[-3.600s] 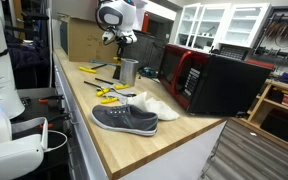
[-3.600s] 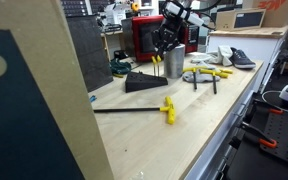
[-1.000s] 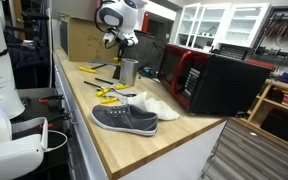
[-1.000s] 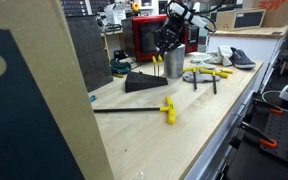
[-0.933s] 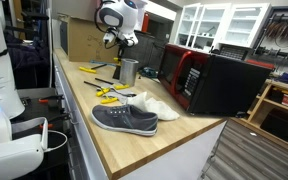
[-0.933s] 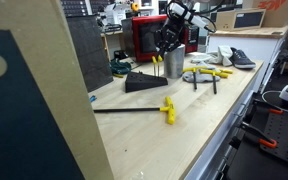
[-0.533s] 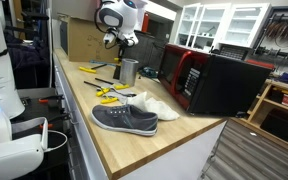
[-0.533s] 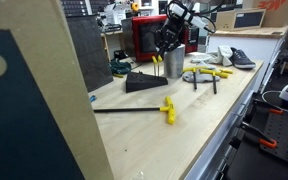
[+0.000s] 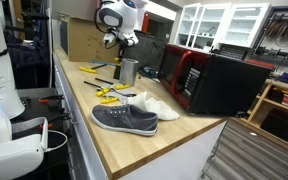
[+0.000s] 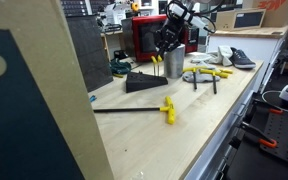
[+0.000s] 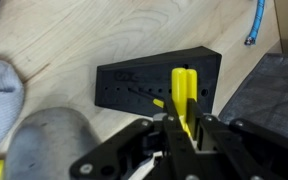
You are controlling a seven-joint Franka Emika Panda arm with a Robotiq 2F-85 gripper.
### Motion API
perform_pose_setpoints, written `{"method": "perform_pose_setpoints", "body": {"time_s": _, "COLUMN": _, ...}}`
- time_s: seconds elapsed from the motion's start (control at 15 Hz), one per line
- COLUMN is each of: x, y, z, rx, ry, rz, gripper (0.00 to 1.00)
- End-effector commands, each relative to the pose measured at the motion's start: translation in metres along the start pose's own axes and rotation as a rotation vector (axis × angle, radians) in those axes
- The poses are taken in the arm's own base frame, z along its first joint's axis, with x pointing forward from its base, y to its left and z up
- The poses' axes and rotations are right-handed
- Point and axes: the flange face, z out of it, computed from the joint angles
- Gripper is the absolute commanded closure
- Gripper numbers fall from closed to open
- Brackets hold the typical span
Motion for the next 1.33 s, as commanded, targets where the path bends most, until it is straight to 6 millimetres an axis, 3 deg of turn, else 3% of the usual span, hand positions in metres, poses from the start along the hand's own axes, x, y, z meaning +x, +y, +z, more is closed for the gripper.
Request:
{"method": "perform_pose_setpoints", "body": {"time_s": 0.0, "x": -0.0042, "y": 0.0014, "z": -0.0003, "rx": 0.016, "ry": -0.017, "rz": 0.036, "gripper": 0.96}}
{"method": "perform_pose_setpoints", "body": {"time_s": 1.27, "x": -0.0022, "y": 0.0061, "z": 0.0036, "rx": -0.027, "ry": 0.012, "rz": 0.1, "gripper": 0.96}}
